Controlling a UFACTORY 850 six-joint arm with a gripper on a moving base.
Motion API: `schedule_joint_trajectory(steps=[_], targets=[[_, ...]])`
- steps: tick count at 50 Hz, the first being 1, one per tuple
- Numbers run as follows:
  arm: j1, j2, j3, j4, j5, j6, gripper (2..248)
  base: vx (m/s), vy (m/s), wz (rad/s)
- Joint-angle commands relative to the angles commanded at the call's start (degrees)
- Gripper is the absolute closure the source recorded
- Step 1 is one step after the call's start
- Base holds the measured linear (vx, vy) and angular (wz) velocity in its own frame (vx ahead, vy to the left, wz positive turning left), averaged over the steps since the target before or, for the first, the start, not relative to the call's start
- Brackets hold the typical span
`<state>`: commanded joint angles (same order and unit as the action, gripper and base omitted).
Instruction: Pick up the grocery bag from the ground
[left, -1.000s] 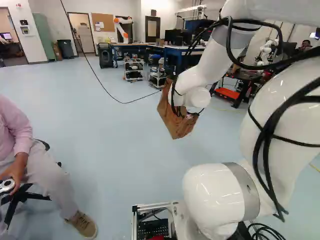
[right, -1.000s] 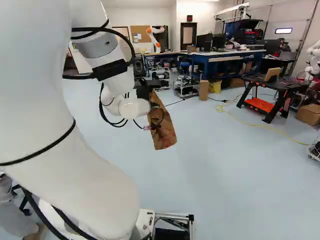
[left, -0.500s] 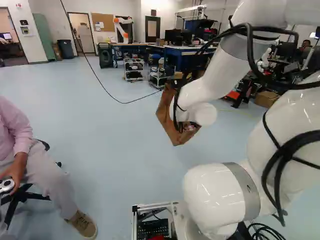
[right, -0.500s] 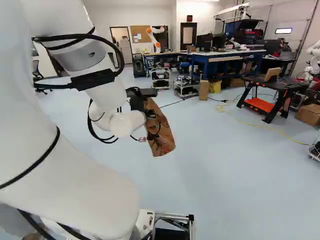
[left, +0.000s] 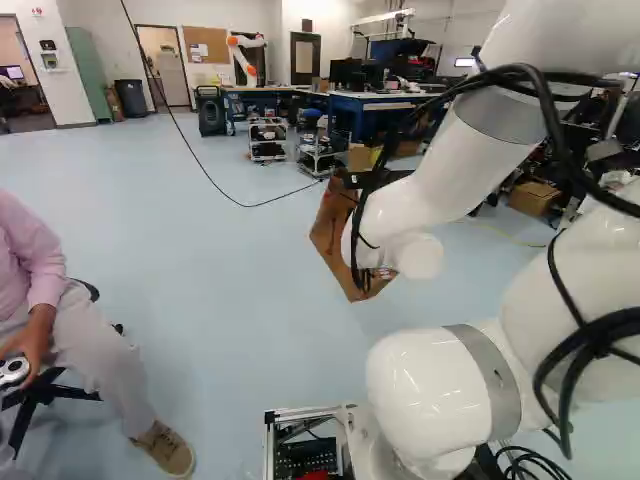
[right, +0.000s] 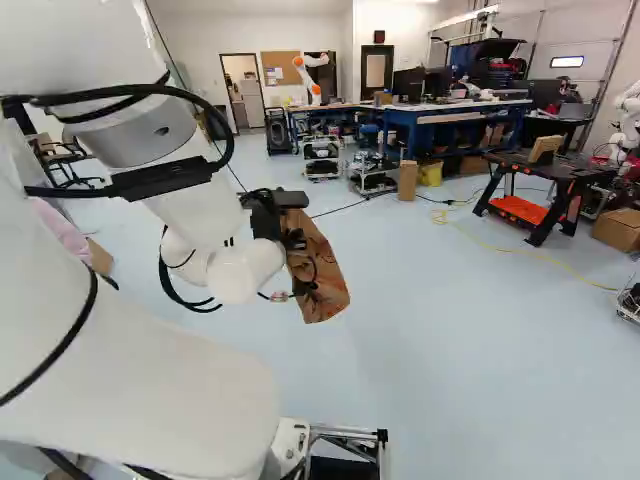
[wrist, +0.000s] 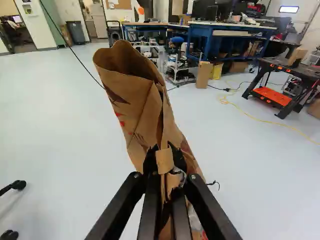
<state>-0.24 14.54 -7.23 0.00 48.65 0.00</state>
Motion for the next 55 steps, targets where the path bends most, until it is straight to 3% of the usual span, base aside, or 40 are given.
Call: schedule_joint_trajectory(steps=[55], targets=[[0.2,1.5,2.2,0.0,1.3,0.0,226,0.0,0.0,0.0]])
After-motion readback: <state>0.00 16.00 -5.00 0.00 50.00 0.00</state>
